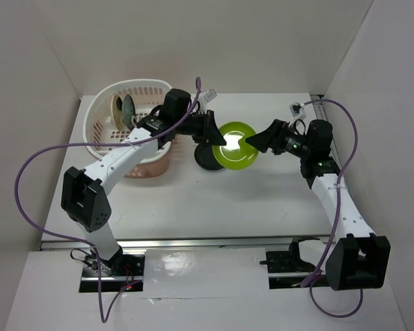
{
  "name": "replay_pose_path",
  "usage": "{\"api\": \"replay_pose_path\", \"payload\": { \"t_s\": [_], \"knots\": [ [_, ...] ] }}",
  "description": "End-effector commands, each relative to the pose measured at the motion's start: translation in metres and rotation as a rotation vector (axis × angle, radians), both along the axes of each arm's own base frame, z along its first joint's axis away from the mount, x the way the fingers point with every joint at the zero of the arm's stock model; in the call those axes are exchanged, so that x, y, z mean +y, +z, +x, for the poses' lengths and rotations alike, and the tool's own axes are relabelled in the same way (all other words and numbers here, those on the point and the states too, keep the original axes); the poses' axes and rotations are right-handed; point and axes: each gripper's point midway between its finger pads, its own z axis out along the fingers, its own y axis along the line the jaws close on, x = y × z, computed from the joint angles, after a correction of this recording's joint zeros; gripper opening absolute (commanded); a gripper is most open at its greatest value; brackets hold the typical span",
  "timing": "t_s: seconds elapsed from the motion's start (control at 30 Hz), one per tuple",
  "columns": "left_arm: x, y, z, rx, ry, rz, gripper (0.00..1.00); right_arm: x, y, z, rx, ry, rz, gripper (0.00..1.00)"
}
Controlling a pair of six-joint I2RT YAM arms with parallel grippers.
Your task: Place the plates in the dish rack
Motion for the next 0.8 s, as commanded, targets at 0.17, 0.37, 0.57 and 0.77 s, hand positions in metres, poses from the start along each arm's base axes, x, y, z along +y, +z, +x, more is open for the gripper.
{"api": "replay_pose_path", "payload": {
  "t_s": [0.17,0.37,0.57,0.77],
  "knots": [
    [0.04,0.073,0.036,-0.253,0.201,0.037,0.0,-0.012,0.029,0.051,-0.096,-0.131,-0.032,1.0],
    [0.119,0.102,0.088,-0.435,0.548,0.246,0.0,-0.024,0.014,0.077,-0.064,-0.205,-0.049,1.0],
    [0.208,0.124,0.134,-0.562,0.88,0.463,0.0,-0.012,0.007,0.088,-0.047,-0.164,-0.059,1.0],
    [0.266,0.118,0.163,-0.648,1.067,0.714,0.0,0.016,-0.011,0.088,-0.017,-0.093,-0.094,1.0]
  ]
}}
